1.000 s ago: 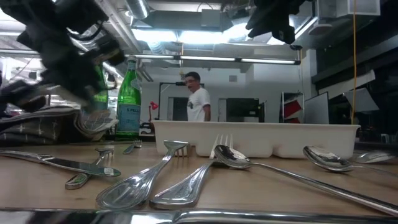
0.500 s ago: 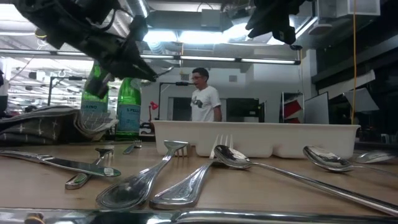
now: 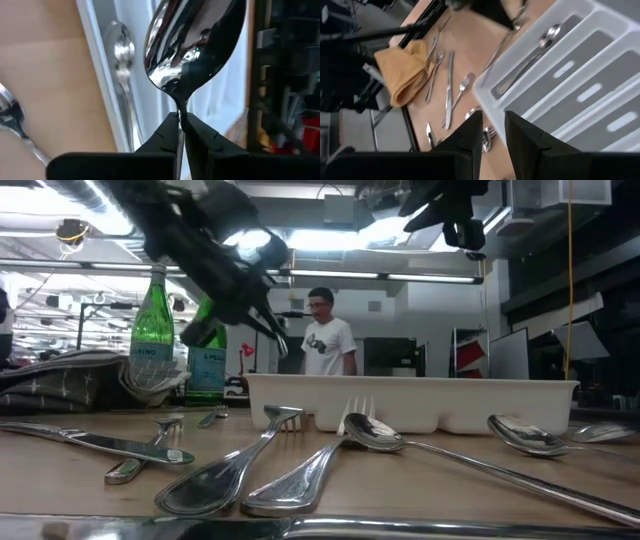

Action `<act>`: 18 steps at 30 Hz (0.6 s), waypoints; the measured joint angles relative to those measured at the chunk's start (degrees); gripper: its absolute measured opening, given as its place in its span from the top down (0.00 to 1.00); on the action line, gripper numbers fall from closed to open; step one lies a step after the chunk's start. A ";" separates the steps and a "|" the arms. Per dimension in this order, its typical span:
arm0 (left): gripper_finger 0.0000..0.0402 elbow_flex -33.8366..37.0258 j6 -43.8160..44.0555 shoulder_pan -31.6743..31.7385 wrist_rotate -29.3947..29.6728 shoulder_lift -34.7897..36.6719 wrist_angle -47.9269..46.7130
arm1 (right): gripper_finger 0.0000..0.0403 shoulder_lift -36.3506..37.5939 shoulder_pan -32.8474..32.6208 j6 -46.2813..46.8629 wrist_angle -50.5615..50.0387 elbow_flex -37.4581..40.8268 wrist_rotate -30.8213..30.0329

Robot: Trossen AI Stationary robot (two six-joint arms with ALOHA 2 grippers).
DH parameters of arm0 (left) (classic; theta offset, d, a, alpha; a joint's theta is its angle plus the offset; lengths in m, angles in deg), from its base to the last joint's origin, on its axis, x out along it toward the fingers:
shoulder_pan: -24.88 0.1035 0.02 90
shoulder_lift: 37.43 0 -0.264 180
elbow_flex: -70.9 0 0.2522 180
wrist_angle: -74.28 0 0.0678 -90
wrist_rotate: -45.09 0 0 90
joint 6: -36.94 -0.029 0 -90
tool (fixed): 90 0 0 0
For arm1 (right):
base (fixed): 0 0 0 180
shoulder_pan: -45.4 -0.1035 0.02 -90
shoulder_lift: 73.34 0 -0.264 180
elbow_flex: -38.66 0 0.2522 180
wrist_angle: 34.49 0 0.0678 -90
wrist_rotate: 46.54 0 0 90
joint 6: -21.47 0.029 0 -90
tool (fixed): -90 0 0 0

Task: Sort silverware
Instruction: Put the silver spoon into the silverware tray

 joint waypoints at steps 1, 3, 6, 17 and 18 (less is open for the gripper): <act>0.98 -0.81 -0.83 0.46 -0.36 -1.06 -0.53 | 0.79 0.00 -0.66 0.00 0.04 0.00 -0.03; 0.98 -2.08 -2.18 1.36 -1.32 -2.97 -0.79 | 0.79 0.00 -2.10 0.01 0.09 0.00 -0.04; 0.98 -3.02 -2.94 2.19 -3.07 -5.75 -0.70 | 0.79 0.00 -4.35 0.02 0.11 0.00 -0.08; 0.98 -3.20 -2.50 0.73 -5.24 -13.66 0.42 | 0.79 -0.02 -11.87 0.07 0.14 0.00 -6.52; 0.98 -3.27 -2.57 0.73 -5.27 -13.96 0.66 | 0.79 -0.02 -12.28 0.06 0.15 0.00 -7.05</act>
